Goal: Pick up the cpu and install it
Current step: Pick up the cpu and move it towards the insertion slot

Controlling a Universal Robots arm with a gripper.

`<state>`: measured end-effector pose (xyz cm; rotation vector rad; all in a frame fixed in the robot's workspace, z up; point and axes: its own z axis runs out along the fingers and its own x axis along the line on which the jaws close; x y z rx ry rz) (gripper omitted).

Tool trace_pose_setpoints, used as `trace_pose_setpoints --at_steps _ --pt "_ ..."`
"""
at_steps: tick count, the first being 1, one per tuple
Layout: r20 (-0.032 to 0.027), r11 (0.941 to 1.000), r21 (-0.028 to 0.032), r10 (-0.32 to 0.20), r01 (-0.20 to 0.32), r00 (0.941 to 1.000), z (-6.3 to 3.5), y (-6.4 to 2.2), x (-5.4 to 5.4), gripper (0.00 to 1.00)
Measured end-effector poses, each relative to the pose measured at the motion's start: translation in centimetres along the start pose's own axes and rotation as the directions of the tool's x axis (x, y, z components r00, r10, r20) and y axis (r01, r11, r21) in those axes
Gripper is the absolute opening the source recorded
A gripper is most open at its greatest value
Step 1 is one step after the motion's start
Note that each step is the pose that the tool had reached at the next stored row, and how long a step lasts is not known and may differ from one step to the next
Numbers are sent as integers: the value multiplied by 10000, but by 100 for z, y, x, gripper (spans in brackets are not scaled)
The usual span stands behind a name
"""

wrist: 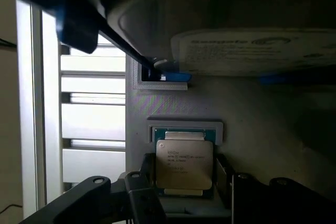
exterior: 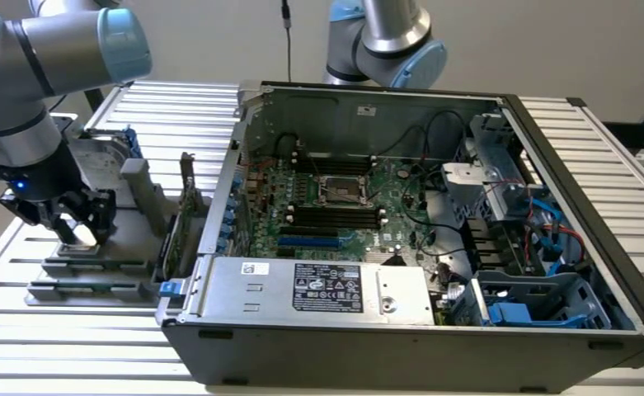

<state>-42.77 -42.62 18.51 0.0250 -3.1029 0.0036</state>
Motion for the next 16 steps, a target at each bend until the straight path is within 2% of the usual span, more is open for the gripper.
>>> trace_pose_setpoints --at_steps 4,7,12,16 --pt "-37 10000 -1 0 0 10000 0 0 -1 55" --pt "-114 10000 -2 1 -1 9999 -5 0 -1 55" --pt "-125 10000 -2 -1 1 9999 -60 3 0 55" --pt "-126 10000 -2 -1 1 9999 -158 4 4 55"
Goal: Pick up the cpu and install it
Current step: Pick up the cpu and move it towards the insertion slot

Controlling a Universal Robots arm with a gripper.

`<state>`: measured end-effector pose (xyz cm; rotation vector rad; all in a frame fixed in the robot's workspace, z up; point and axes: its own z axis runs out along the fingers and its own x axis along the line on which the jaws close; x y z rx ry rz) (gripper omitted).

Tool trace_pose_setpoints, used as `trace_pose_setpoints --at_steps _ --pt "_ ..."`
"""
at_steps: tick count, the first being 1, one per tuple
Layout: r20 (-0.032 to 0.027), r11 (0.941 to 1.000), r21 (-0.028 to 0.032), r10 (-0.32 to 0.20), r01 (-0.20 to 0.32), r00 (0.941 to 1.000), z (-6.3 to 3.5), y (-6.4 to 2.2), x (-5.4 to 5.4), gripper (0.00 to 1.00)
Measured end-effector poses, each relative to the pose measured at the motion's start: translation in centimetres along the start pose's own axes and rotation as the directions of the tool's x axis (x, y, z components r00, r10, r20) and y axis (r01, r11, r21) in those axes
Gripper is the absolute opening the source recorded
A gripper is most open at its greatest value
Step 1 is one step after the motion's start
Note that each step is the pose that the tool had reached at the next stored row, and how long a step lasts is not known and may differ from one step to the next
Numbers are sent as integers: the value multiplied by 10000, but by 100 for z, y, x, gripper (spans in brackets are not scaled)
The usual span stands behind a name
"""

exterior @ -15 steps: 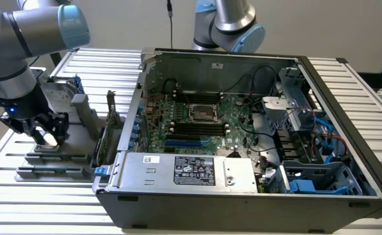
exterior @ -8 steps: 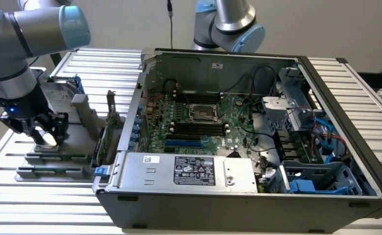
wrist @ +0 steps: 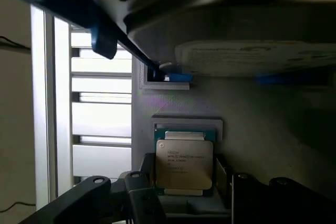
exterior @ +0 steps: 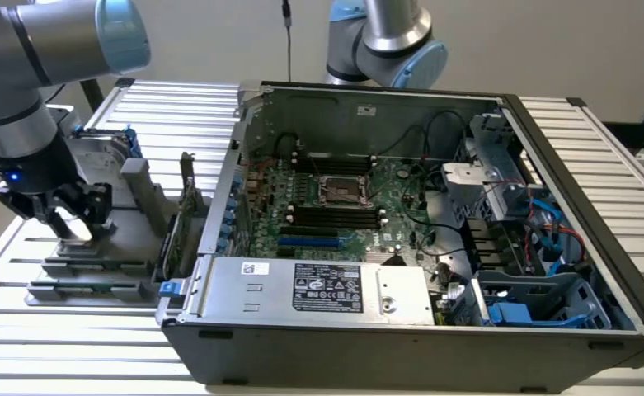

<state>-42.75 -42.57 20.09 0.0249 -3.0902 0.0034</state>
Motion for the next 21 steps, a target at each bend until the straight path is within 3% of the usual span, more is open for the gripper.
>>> trace_pose_setpoints --at_steps 4,14,21 --pt "-11 10000 0 1 -1 10000 -149 1 2 55" --pt "-111 10000 0 -1 1 9999 -610 -2 -58 55" --pt "-128 10000 -2 0 0 9999 -930 -4 -114 55"
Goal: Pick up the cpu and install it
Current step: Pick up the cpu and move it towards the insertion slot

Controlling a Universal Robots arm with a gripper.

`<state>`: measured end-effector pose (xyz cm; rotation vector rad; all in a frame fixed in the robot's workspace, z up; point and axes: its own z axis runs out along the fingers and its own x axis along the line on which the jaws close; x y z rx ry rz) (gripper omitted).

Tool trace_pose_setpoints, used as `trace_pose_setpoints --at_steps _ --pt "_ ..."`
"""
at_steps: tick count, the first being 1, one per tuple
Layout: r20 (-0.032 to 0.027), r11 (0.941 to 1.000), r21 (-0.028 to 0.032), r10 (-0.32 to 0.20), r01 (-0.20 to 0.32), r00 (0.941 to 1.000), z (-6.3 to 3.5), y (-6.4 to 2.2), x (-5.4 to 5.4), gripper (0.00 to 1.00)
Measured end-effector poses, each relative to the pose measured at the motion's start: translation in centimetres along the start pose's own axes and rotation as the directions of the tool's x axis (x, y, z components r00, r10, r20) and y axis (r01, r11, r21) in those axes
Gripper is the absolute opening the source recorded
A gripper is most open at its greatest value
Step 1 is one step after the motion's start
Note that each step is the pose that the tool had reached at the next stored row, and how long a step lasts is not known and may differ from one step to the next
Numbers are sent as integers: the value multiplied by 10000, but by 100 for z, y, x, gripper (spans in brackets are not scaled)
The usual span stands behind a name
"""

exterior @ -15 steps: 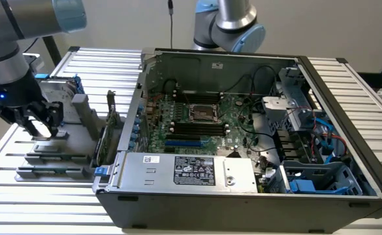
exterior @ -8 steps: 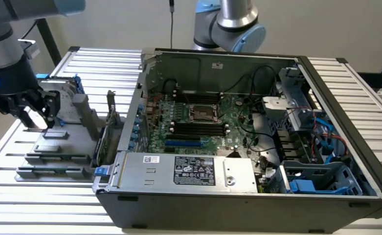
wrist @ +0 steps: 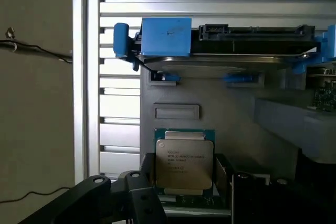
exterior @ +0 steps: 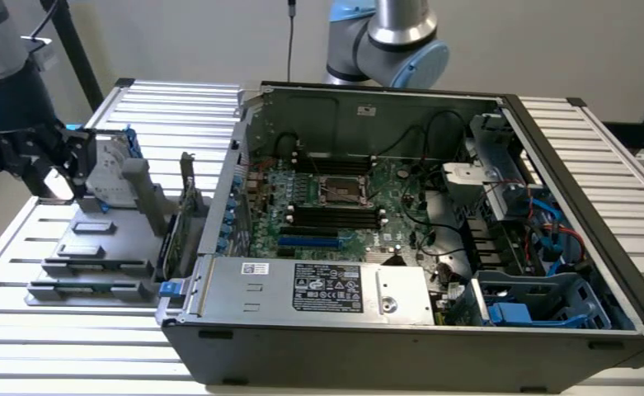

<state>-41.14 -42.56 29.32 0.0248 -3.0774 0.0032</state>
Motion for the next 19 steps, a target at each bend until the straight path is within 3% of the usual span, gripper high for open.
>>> trace_pose_setpoints --at_steps 5,19 --pt "-5 10000 1 1 -1 10000 -233 -2 -81 55" --pt "-72 10000 -16 0 0 10000 -848 -13 -674 55"
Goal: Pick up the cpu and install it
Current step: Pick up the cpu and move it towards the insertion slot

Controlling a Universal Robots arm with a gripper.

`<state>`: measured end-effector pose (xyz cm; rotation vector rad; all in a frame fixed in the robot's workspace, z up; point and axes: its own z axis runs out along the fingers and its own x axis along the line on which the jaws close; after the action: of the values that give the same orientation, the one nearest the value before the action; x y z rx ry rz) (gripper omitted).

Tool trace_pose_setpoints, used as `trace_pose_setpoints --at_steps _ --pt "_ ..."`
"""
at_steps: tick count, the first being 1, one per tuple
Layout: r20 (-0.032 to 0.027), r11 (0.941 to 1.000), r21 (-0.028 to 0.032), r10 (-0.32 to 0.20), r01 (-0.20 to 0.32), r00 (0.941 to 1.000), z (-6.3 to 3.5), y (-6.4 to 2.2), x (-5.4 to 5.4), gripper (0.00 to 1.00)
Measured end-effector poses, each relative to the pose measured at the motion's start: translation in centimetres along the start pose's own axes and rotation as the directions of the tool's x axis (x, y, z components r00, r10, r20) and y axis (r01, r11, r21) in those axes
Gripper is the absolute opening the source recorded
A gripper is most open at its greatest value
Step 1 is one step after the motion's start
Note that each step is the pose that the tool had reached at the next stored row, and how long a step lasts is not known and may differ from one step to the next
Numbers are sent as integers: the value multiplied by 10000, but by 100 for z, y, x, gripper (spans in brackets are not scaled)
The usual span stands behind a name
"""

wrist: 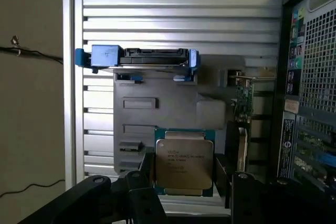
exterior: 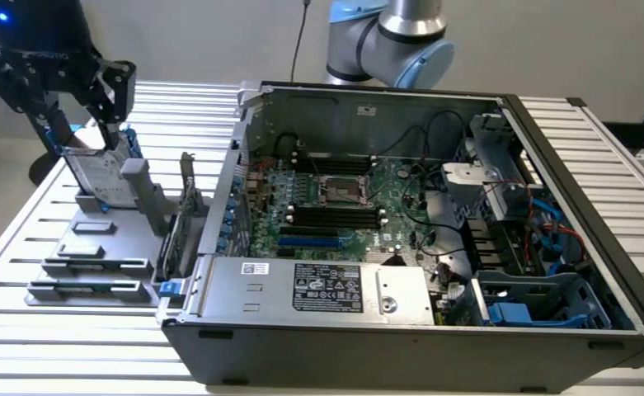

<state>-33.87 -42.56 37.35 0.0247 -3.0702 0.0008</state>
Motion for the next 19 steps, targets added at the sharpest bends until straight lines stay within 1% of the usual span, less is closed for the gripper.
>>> trace_pose_setpoints --at_steps 5,14,19 --pt "-15 10000 -1 0 0 10000 -117 -4 -221 55" --pt "-21 10000 -1 -2 2 10000 -219 -9 -624 55" --pt "-21 10000 -1 -1 1 10000 -257 -8 -850 55"
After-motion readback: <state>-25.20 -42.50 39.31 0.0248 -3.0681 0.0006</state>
